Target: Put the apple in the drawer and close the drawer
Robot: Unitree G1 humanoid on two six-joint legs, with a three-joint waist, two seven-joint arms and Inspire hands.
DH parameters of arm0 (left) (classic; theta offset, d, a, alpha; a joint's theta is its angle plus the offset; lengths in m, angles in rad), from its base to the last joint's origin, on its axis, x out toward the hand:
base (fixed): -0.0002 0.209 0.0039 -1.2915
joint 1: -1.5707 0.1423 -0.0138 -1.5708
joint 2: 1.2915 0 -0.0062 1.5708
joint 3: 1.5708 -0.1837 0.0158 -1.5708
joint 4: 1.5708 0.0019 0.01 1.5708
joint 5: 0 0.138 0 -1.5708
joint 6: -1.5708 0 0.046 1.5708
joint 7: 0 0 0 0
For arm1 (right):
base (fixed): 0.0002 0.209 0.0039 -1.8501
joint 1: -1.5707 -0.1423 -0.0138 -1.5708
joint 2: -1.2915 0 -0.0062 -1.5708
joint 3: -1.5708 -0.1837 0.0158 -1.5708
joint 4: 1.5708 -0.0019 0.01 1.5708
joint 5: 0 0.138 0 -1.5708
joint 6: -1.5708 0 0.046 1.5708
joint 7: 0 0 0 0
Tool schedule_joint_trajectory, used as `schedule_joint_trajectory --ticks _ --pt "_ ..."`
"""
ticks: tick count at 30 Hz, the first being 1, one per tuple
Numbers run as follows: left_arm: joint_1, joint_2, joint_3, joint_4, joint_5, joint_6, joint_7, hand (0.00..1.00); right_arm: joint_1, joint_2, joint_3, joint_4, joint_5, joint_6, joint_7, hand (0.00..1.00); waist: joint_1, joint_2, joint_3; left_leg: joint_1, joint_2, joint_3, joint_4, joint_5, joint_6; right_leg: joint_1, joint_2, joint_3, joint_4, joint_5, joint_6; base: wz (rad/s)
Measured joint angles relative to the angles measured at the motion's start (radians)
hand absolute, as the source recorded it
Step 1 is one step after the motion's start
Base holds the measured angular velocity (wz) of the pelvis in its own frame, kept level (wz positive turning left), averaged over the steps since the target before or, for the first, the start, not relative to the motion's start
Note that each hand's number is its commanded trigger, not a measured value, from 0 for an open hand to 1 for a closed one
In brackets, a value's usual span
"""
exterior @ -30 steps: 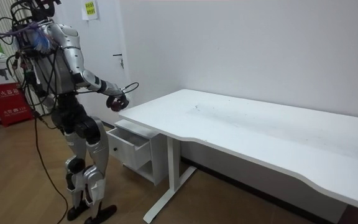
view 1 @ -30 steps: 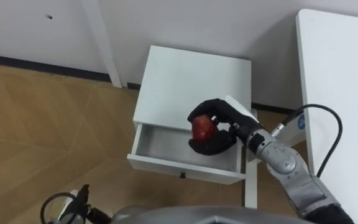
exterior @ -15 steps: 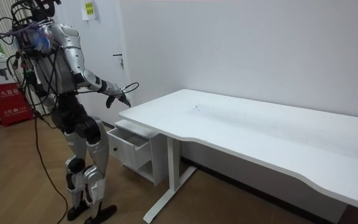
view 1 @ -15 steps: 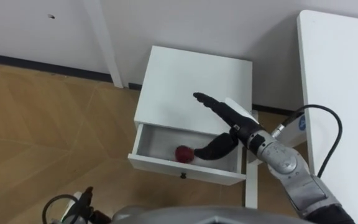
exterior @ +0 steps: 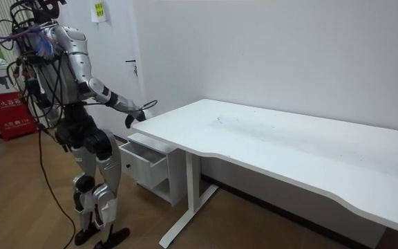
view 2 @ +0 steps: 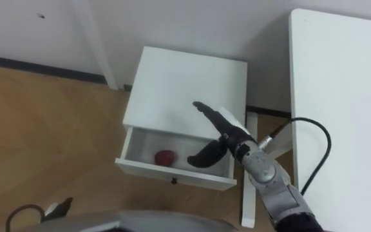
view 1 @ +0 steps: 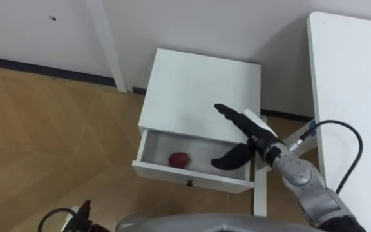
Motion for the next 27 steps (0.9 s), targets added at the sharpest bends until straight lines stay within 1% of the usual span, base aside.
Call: schedule_joint_trajectory --ticks 1,3,5,6,8,9,10,11,12,13,14,15,16,17,18,19,20,21,22,23,24,25,26,27 --pt "0.000 0.000 0.001 0.004 0.000 0.000 0.002 0.00 0.000 0.000 -0.011 0.037 0.003 -0.002 -0.011 0.00 0.000 0.000 -0.0003 0.001 0.000 0.000 -0.001 0.000 0.000 0.001 0.000 0.000 0.000 0.000 0.000 -0.03" --pt "0.003 -0.004 0.000 0.017 0.001 0.001 0.007 0.00 0.007 0.002 -0.045 0.193 0.026 0.000 -0.047 0.00 0.000 -0.003 -0.0019 0.003 0.000 0.004 -0.009 -0.001 0.001 0.002 0.000 0.000 0.001 -0.001 0.001 0.00" --pt "0.003 -0.007 0.000 0.034 0.001 0.001 0.008 0.00 0.026 0.006 -0.059 0.272 0.011 -0.001 -0.074 0.00 0.000 -0.002 -0.0021 0.003 0.000 0.003 -0.009 -0.001 0.001 0.002 0.000 0.002 0.002 -0.001 0.001 0.00" --pt "0.003 -0.007 0.000 0.047 0.001 0.003 0.009 0.00 0.031 0.012 -0.065 0.282 0.004 -0.022 -0.092 0.00 -0.002 -0.002 -0.0032 0.003 0.000 0.002 -0.008 -0.001 0.001 0.002 0.000 0.003 0.002 -0.001 0.001 0.00" --pt "0.003 -0.008 0.002 0.055 0.002 0.009 0.009 0.00 0.024 0.028 -0.094 0.330 0.006 -0.049 -0.111 0.00 -0.010 -0.001 -0.0051 0.004 0.000 -0.003 -0.005 -0.003 0.003 0.007 -0.001 -0.002 0.001 0.000 0.003 0.10" --pt "0.002 -0.011 0.020 0.055 0.006 0.014 0.009 0.00 0.020 0.034 -0.109 0.358 0.004 -0.062 -0.132 0.00 -0.013 -0.001 -0.0061 0.007 -0.002 -0.009 -0.004 -0.003 0.003 0.013 -0.003 -0.006 0.002 0.001 0.003 0.19" --pt "0.004 -0.011 0.029 0.054 0.007 0.015 0.009 0.00 0.018 0.034 -0.110 0.365 0.004 -0.064 -0.138 0.00 -0.017 0.000 -0.0065 0.009 -0.003 -0.012 -0.003 -0.003 0.004 0.016 -0.005 -0.009 0.002 0.001 0.004 0.30" --pt "0.002 -0.011 0.052 0.054 0.021 0.021 0.009 0.00 0.017 0.036 -0.125 0.385 0.004 -0.072 -0.150 0.00 -0.027 0.003 -0.0080 0.009 -0.005 -0.016 0.005 -0.006 0.008 0.024 -0.008 -0.021 0.003 0.001 0.005 0.40" --pt "0.000 -0.014 0.074 0.053 0.038 0.026 0.009 0.00 0.018 0.036 -0.143 0.412 0.000 -0.074 -0.177 0.00 -0.036 0.007 -0.0118 0.010 -0.007 -0.001 0.013 -0.010 0.014 0.029 -0.016 -0.028 0.016 -0.008 0.018 0.48" --pt "-0.002 -0.016 0.081 0.052 0.050 0.031 0.009 0.00 0.018 0.034 -0.152 0.423 -0.010 -0.074 -0.195 0.00 -0.044 0.010 -0.0140 0.011 -0.011 0.004 0.015 -0.012 0.016 0.024 -0.023 -0.025 0.035 -0.016 0.029 0.67" --pt "-0.009 -0.020 0.082 0.053 0.072 0.043 0.009 0.00 0.018 0.027 -0.190 0.445 -0.048 -0.072 -0.227 0.00 -0.065 0.021 -0.0161 0.009 -0.014 0.026 0.028 -0.016 0.025 -0.004 -0.043 -0.018 0.114 -0.039 0.049 0.77" --pt "-0.017 -0.021 0.081 0.052 0.075 0.051 0.007 0.00 0.019 0.013 -0.220 0.470 -0.072 -0.055 -0.255 0.00 -0.079 0.035 -0.0237 0.013 -0.015 0.065 0.033 -0.015 0.033 -0.077 -0.071 -0.005 0.272 -0.060 0.069 0.74" --pt "-0.022 -0.020 0.081 0.051 0.075 0.056 0.007 0.00 0.019 0.004 -0.226 0.478 -0.077 -0.038 -0.269 0.00 -0.081 0.040 -0.0263 0.016 -0.017 0.082 0.032 -0.012 0.041 -0.129 -0.087 0.011 0.382 -0.058 0.070 0.49" --pt "-0.025 -0.011 0.083 0.043 0.075 0.059 0.007 0.00 0.021 -0.008 -0.241 0.490 -0.081 -0.006 -0.288 0.00 -0.083 0.045 -0.0254 0.027 -0.025 0.119 0.029 -0.009 0.052 -0.236 -0.116 0.044 0.591 -0.009 0.077 0.28" --pt "-0.029 0.003 0.083 0.044 0.075 0.060 0.007 0.00 0.022 -0.024 -0.244 0.508 -0.081 0.014 -0.301 0.00 -0.092 0.050 -0.0269 0.027 -0.029 0.151 0.043 -0.016 0.071 -0.354 -0.143 0.073 0.818 0.082 0.082 0.19" --pt "-0.032 0.008 0.082 0.046 0.074 0.060 0.007 0.00 0.021 -0.030 -0.248 0.511 -0.079 0.020 -0.302 0.00 -0.095 0.054 -0.0248 0.027 -0.029 0.168 0.051 -0.021 0.079 -0.421 -0.155 0.092 0.950 0.093 0.080 0.06" --pt "-0.039 0.012 0.081 0.050 0.074 0.061 0.005 0.00 0.021 -0.039 -0.261 0.514 -0.065 0.021 -0.307 0.00 -0.101 0.075 -0.0230 0.019 -0.018 0.204 0.069 -0.028 0.089 -0.549 -0.165 0.106 1.207 0.087 0.071 0.07" --pt "-0.050 0.014 0.080 0.056 0.075 0.063 -0.001 0.00 0.027 -0.046 -0.259 0.532 -0.052 0.022 -0.308 0.00 -0.118 0.099 -0.0206 0.006 -0.001 0.225 0.088 -0.029 0.089 -0.646 -0.174 0.111 1.428 0.080 0.070 0.17" --pt "-0.049 0.015 0.075 0.056 0.074 0.063 -0.006 0.00 0.034 -0.045 -0.256 0.547 -0.042 0.025 -0.308 0.00 -0.129 0.111 -0.0193 0.005 0.008 0.240 0.094 -0.029 0.089 -0.679 -0.177 0.114 1.503 0.076 0.073 0.35" --pt "-0.046 0.016 0.075 0.055 0.075 0.062 -0.019 0.00 0.057 -0.036 -0.256 0.577 -0.007 0.049 -0.299 0.00 -0.139 0.125 -0.0132 0.008 0.024 0.281 0.098 -0.029 0.088 -0.723 -0.179 0.130 1.599 0.066 0.073 0.37" --pt "-0.040 0.016 0.077 0.057 0.076 0.063 -0.027 0.00 0.081 -0.026 -0.256 0.604 0.047 0.087 -0.279 0.00 -0.144 0.130 -0.0124 0.012 0.027 0.332 0.095 -0.040 0.053 -0.739 -0.177 0.148 1.612 0.061 0.068 0.35" --pt "-0.034 0.015 0.077 0.057 0.079 0.064 -0.032 0.00 0.093 -0.022 -0.257 0.615 0.073 0.111 -0.270 0.00 -0.153 0.133 -0.0107 0.015 0.029 0.364 0.091 -0.053 0.016 -0.734 -0.177 0.157 1.577 0.061 0.067 0.29" --pt "-0.014 0.007 0.081 0.057 0.089 0.073 -0.043 0.00 0.122 -0.015 -0.263 0.646 0.116 0.157 -0.257 0.00 -0.164 0.130 -0.0098 0.023 0.022 0.413 0.094 -0.064 -0.082 -0.680 -0.154 0.178 1.421 0.060 0.060 0.15" --pt "-0.009 0.020 0.069 0.052 0.089 0.090 -0.044 0.00 0.146 0.017 -0.290 0.665 0.124 0.204 -0.254 0.00 -0.140 0.061 -0.0181 -0.018 -0.023 0.290 0.217 -0.079 -0.150 -0.629 -0.161 0.233 1.219 0.059 0.063 0.07"
